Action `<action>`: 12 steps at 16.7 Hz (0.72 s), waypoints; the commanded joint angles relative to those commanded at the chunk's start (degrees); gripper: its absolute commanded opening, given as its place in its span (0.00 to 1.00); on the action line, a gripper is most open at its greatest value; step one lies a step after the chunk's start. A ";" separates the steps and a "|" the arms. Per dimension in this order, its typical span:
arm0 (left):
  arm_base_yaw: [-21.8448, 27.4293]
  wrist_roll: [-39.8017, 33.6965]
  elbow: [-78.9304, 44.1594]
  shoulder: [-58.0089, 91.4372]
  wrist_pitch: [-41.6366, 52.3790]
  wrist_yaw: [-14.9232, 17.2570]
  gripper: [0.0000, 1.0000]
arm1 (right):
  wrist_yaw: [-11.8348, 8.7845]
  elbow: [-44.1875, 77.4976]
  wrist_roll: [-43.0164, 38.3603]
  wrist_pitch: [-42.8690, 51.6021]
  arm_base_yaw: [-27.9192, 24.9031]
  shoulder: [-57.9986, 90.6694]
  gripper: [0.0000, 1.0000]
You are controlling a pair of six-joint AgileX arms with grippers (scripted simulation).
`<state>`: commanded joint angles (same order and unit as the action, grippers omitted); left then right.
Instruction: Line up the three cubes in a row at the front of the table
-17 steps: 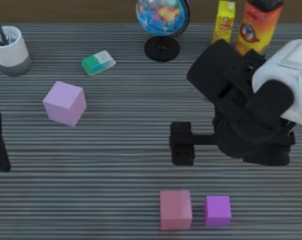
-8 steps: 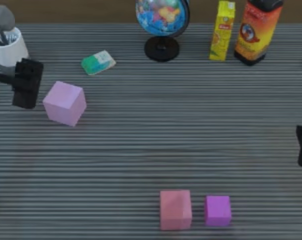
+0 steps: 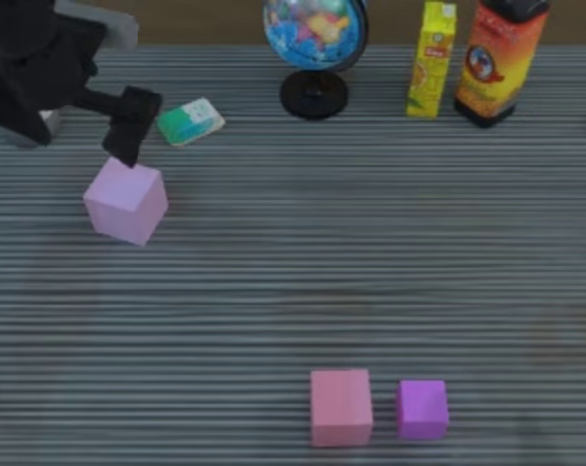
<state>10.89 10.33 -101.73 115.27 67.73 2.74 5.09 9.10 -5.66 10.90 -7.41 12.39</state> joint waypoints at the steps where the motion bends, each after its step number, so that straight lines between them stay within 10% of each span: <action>1: 0.05 0.01 -4.06 4.45 1.88 -0.45 1.00 | -0.91 -2.14 1.34 -2.24 1.50 -2.59 1.00; 12: -0.09 -0.30 -19.51 20.49 7.74 -2.46 1.00 | -5.09 -9.10 5.66 -10.90 6.84 -12.39 1.00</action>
<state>10.80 10.02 -121.24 135.76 75.48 0.27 0.00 0.00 0.00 0.00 -0.57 0.00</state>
